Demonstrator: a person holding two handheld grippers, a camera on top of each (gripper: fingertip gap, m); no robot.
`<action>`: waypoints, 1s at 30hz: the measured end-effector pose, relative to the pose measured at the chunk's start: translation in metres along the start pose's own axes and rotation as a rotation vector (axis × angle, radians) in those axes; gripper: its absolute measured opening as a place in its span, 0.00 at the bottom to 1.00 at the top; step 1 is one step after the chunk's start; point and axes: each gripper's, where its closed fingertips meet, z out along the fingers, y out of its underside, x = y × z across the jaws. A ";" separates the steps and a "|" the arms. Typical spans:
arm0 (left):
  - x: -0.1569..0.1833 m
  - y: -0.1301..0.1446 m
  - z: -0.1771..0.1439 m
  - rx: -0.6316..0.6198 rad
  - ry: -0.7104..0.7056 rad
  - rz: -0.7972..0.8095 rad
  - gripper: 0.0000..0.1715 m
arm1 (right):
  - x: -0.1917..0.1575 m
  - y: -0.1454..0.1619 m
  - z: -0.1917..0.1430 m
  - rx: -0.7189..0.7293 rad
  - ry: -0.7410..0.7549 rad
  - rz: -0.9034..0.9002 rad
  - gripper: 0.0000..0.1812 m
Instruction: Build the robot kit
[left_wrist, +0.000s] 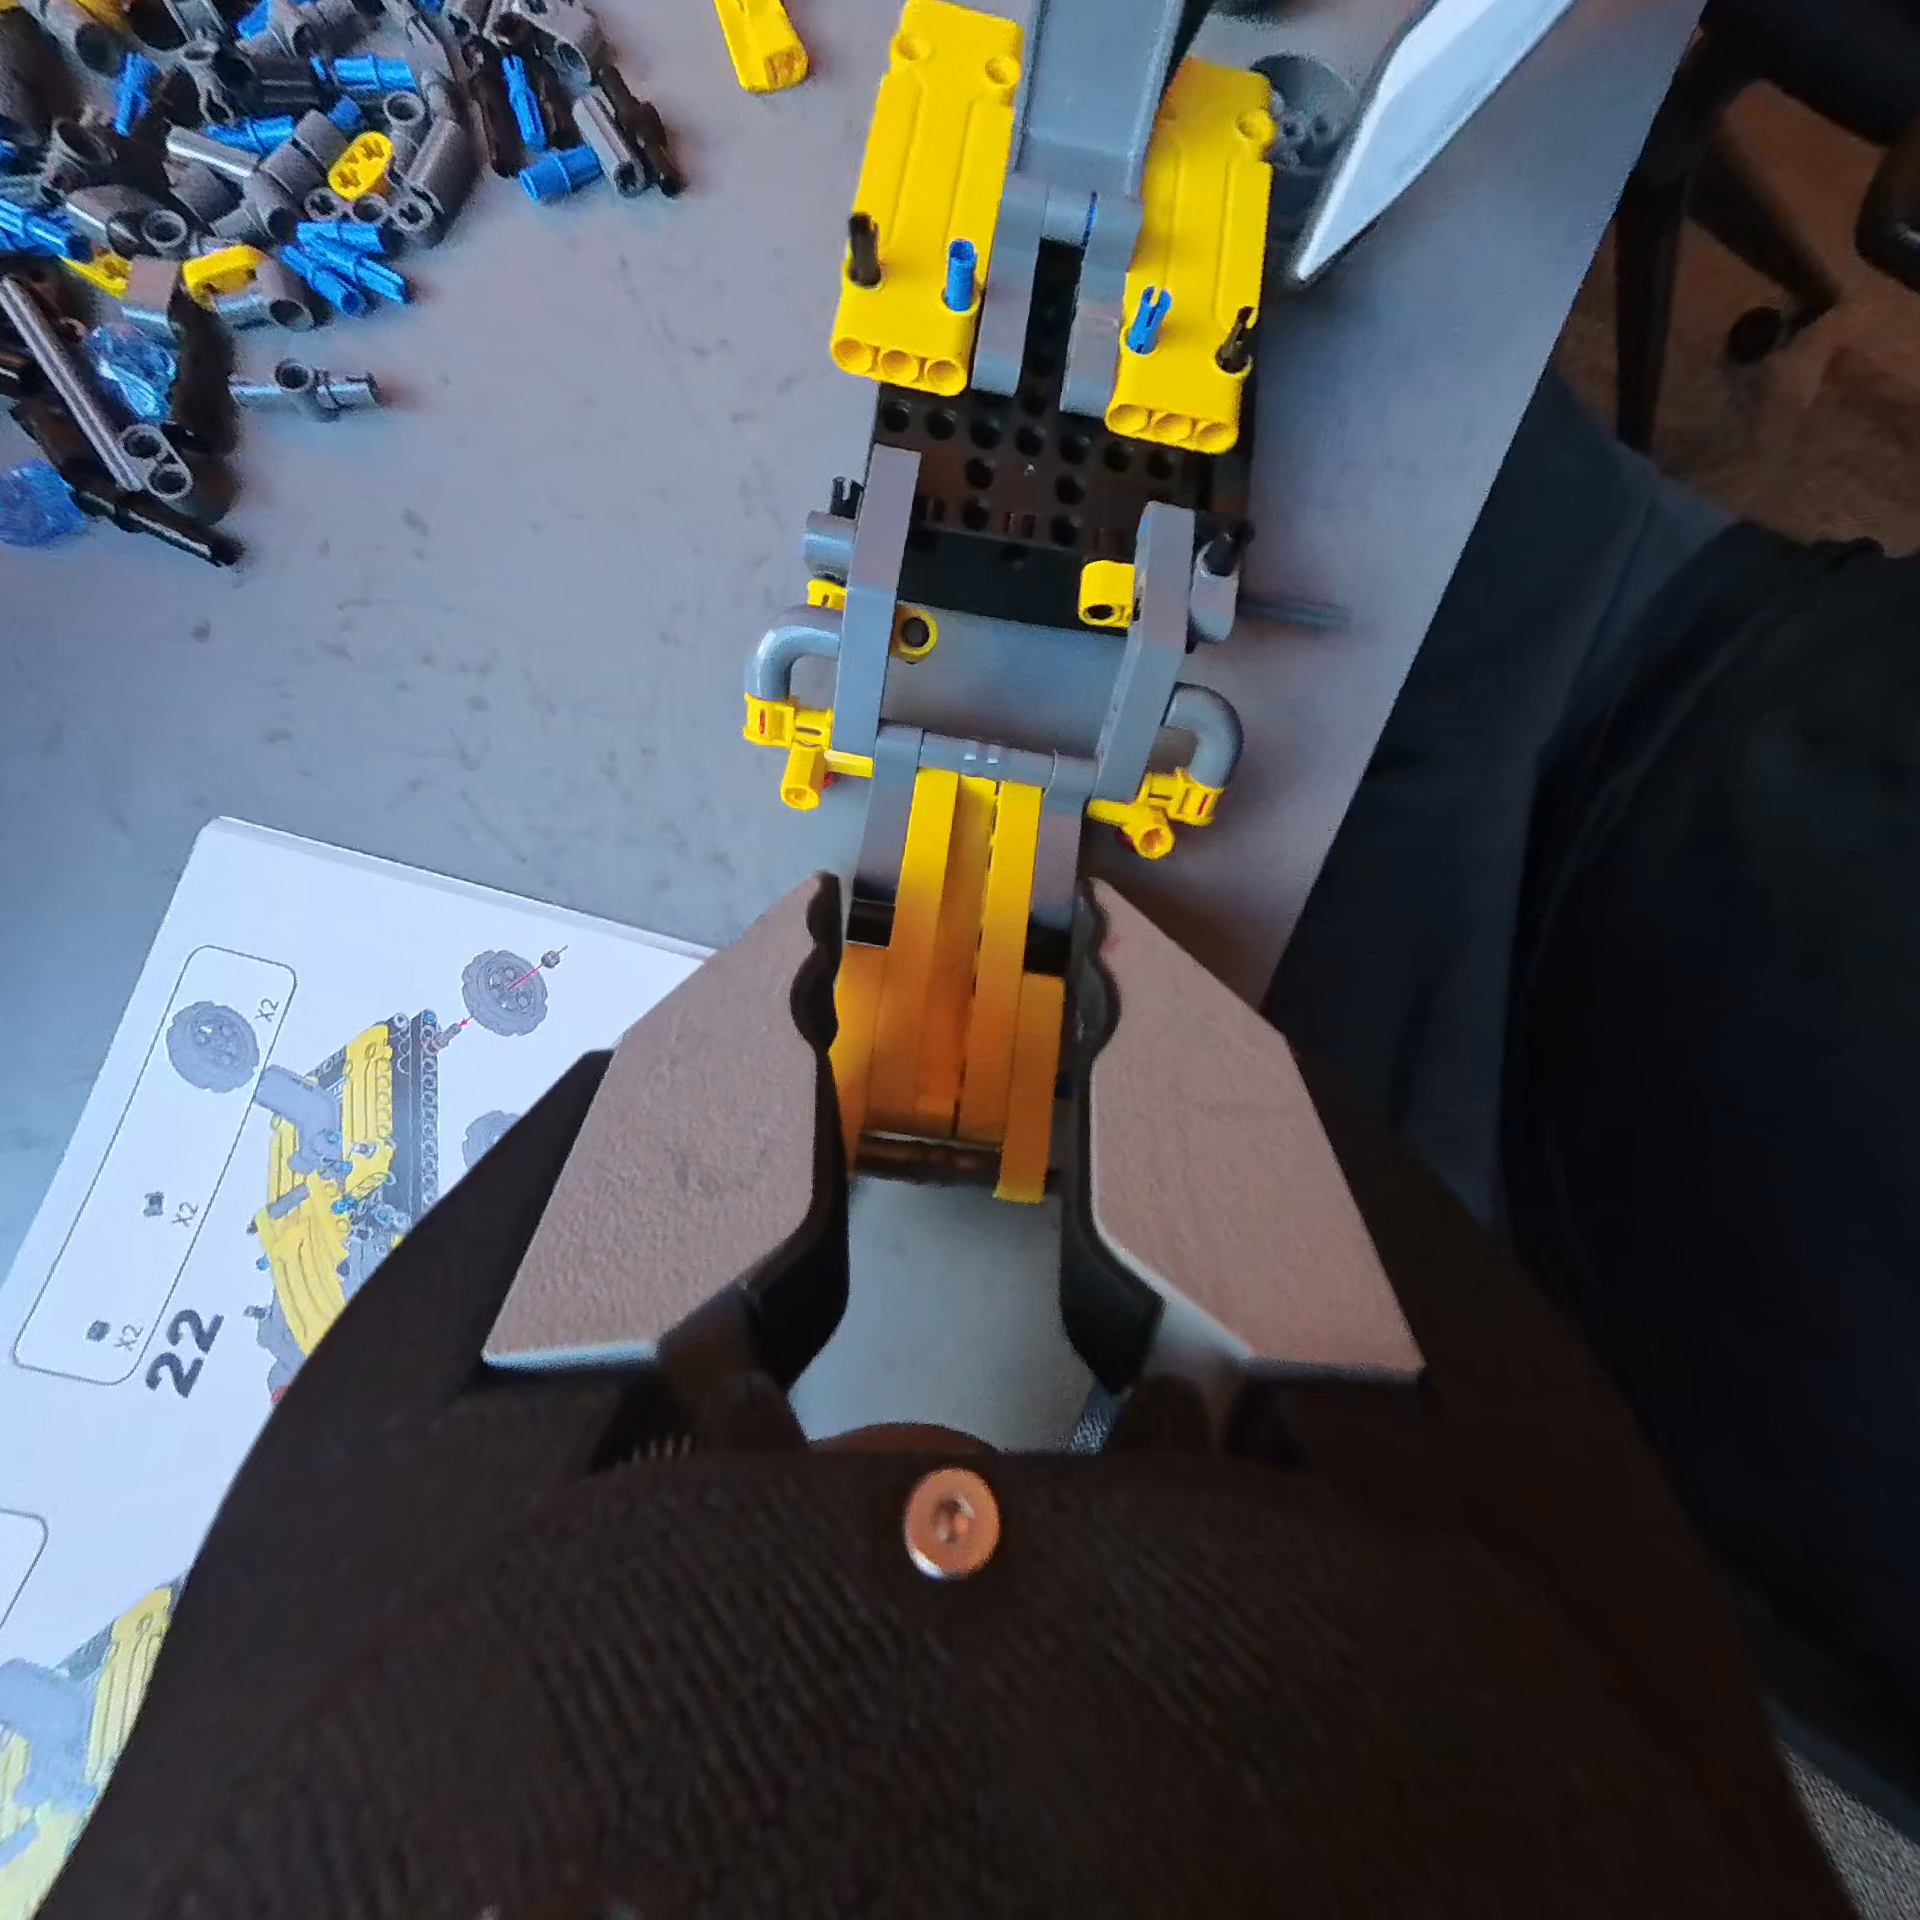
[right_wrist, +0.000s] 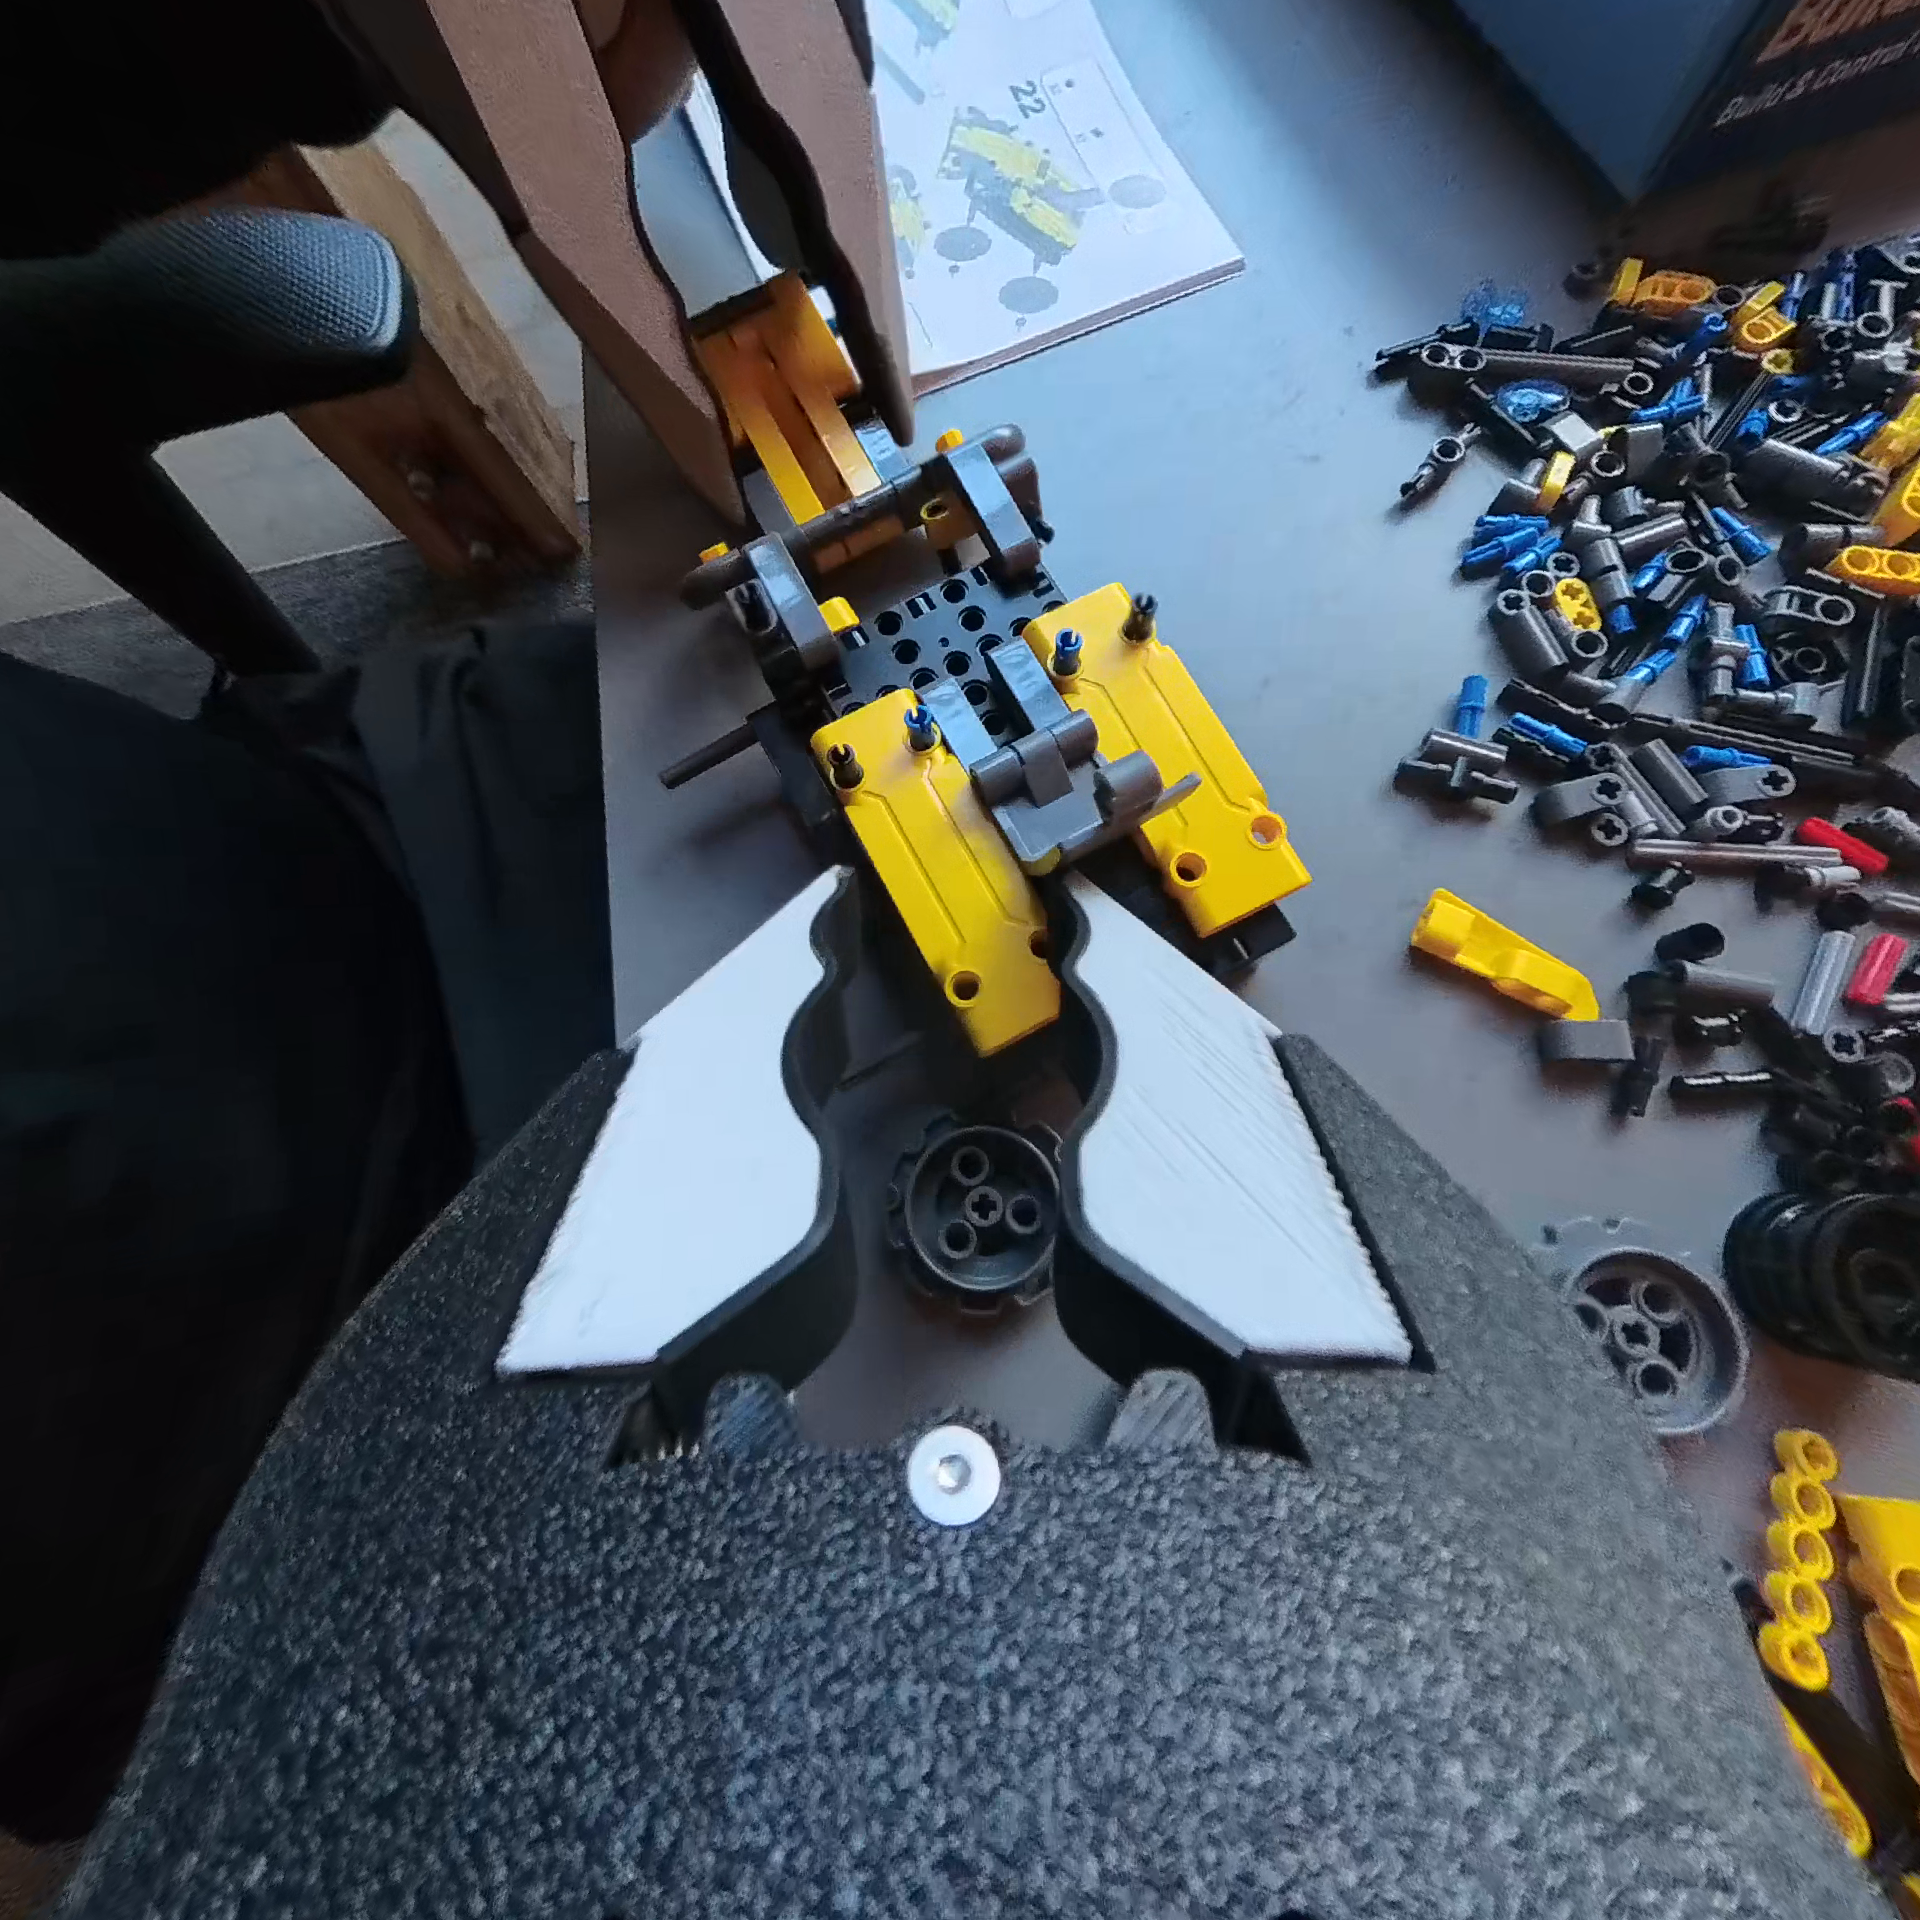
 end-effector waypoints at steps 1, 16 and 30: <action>0.000 -0.001 0.001 0.006 -0.003 -0.003 0.24 | 0.000 0.000 -0.001 0.000 0.003 0.001 0.19; -0.019 -0.015 -0.038 0.339 -0.132 -0.245 0.29 | 0.040 -0.013 -0.061 0.250 0.197 0.097 0.15; -0.024 -0.024 -0.049 0.370 -0.238 -0.337 0.30 | 0.038 -0.008 -0.058 0.177 0.205 0.140 0.20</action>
